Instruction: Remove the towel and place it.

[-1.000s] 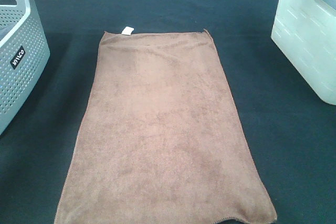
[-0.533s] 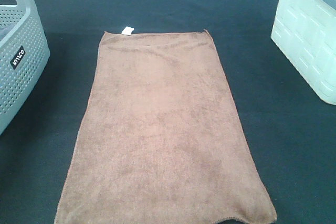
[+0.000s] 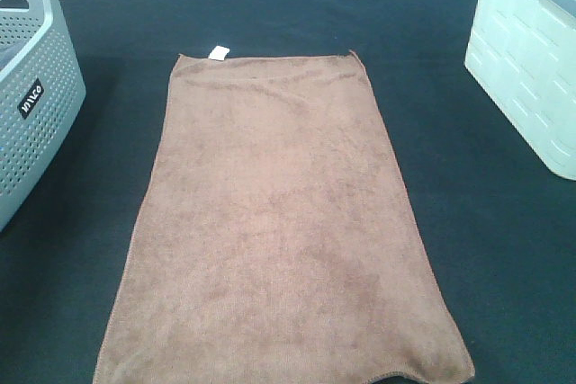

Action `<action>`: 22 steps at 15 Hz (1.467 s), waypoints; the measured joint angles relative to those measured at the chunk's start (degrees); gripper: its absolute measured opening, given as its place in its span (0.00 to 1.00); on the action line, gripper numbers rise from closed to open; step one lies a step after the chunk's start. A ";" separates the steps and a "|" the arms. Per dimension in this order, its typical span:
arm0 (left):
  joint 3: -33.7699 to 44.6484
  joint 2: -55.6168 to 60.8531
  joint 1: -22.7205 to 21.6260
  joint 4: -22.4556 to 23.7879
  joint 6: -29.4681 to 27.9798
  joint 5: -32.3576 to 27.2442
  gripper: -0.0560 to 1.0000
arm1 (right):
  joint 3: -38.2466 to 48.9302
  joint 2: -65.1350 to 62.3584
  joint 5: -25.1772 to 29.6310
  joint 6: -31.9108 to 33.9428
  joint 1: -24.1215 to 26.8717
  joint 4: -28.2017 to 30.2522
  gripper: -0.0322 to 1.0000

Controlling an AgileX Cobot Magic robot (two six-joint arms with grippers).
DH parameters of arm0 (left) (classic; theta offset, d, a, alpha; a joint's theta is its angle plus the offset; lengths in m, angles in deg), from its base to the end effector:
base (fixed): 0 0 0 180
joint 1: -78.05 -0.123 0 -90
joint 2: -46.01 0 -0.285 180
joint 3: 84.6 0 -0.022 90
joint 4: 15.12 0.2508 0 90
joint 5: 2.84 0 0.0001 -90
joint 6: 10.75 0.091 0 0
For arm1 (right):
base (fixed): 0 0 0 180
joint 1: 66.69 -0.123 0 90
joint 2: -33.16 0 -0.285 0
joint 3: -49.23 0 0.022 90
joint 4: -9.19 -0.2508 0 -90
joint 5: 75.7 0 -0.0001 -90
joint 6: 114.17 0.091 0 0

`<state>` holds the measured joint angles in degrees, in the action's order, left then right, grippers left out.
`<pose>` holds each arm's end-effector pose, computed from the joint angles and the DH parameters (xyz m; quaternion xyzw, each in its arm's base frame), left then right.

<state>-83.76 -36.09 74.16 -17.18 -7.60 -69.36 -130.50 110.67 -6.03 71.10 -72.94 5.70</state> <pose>0.2528 0.0142 0.3796 -0.0088 0.9645 -0.0016 0.2639 0.2257 0.0300 0.3992 -0.0061 0.9595 0.0583 0.2757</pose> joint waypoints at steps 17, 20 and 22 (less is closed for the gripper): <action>45.84 74.31 0.00 -0.06 -0.23 2.18 0.79 | 43.83 -70.02 -1.83 -5.27 -0.06 -0.06 0.58; 47.78 74.60 0.00 -0.11 0.23 5.73 0.79 | 47.15 -70.02 -9.34 -7.68 -0.06 -1.38 0.58; 47.78 74.60 -0.06 -0.23 0.23 6.19 0.79 | 47.96 -70.02 -9.63 -7.68 -0.06 -1.49 0.58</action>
<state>-35.98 38.51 74.10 -17.41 -7.37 -63.18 -82.54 40.66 -15.66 63.43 -72.99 4.21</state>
